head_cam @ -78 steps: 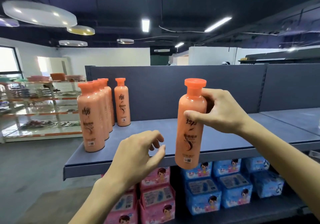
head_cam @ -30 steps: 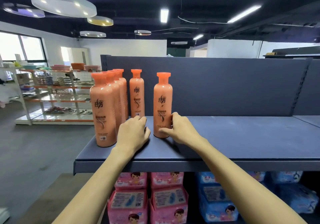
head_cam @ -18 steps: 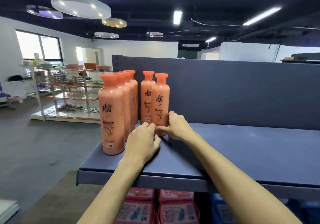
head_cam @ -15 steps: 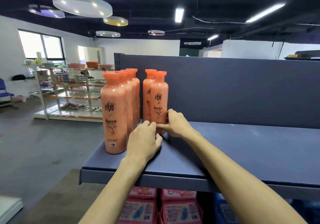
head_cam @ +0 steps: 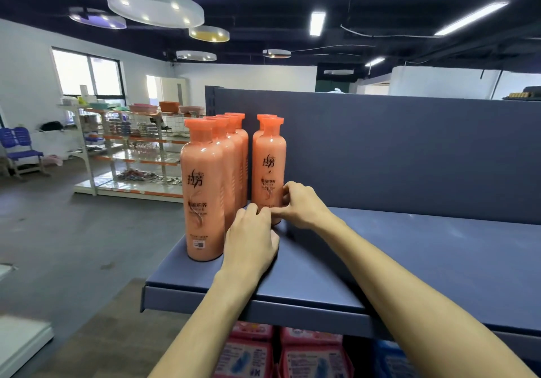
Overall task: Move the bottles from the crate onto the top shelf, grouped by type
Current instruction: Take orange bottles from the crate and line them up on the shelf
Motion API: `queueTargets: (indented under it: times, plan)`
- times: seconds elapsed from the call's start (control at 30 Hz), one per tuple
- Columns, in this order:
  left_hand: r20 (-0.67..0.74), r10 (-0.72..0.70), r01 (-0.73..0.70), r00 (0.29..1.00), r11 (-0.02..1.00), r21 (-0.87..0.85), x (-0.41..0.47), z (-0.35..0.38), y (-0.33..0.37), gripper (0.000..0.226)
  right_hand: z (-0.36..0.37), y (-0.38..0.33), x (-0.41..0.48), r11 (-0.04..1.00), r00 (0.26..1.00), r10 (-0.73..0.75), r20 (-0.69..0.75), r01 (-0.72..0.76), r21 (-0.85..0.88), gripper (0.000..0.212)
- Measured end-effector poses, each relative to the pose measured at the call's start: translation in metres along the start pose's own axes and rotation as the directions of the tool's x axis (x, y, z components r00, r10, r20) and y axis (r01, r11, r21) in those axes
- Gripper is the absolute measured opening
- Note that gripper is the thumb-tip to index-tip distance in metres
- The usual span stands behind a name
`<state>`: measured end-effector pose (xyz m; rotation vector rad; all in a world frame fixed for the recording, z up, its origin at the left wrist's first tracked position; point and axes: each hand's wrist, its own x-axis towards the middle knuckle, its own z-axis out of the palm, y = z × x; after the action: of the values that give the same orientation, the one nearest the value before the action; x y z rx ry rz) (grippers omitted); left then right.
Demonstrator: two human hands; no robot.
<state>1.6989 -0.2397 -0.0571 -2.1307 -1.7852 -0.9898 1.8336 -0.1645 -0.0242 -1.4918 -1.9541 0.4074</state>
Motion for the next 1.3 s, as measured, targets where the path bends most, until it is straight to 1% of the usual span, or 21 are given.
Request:
queueTargets:
  times: [0.23,0.4,0.7,0.83,0.93,1.07,1.13,1.2,1.3]
  plan:
    - [-0.026,0.006,-0.006,1.000,1.000,-0.012,-0.001,0.001,0.000,0.018,0.001,0.001,0.000,0.999,1.000,-0.029,-0.008,0.029,0.033,0.050]
    - [-0.043,0.009,-0.008,0.999,1.000,0.002,-0.003,0.002,0.002,0.020,0.009,0.003,-0.002,0.998,0.997,-0.054,-0.061,0.056,0.037,0.043]
    - [-0.040,-0.002,0.002,0.999,1.000,0.006,-0.004,0.002,0.002,0.024,0.016,0.002,0.000,0.995,0.991,-0.095,-0.094,0.098,0.031,0.042]
    - [-0.037,-0.003,0.003,0.999,1.000,0.004,-0.003,0.002,0.002,0.025,0.017,0.003,-0.002,0.994,0.991,-0.082,-0.104,0.088,0.057,0.042]
    - [-0.020,0.007,-0.007,1.000,1.000,0.007,-0.002,0.003,0.002,0.025,0.014,0.001,-0.004,0.994,0.994,-0.070,-0.084,0.076,0.074,0.043]
    - [-0.022,0.042,-0.042,0.999,0.999,0.004,-0.003,0.001,0.003,0.023,-0.002,0.000,-0.013,0.994,0.994,-0.107,-0.025,0.108,0.020,0.056]
    - [-0.022,0.049,-0.049,0.999,0.999,0.001,-0.003,-0.001,0.003,0.021,-0.010,-0.001,-0.022,0.993,0.994,-0.106,-0.034,0.104,-0.047,0.059]
    - [-0.011,0.062,-0.062,0.998,0.998,0.012,-0.003,-0.002,0.004,0.022,-0.018,-0.001,-0.031,0.989,0.994,-0.089,-0.067,0.081,-0.120,0.056]
    - [-0.007,0.098,-0.097,0.995,0.994,0.058,-0.004,-0.004,0.006,0.020,-0.030,0.000,-0.049,0.985,0.993,-0.068,-0.096,0.051,-0.165,0.051]
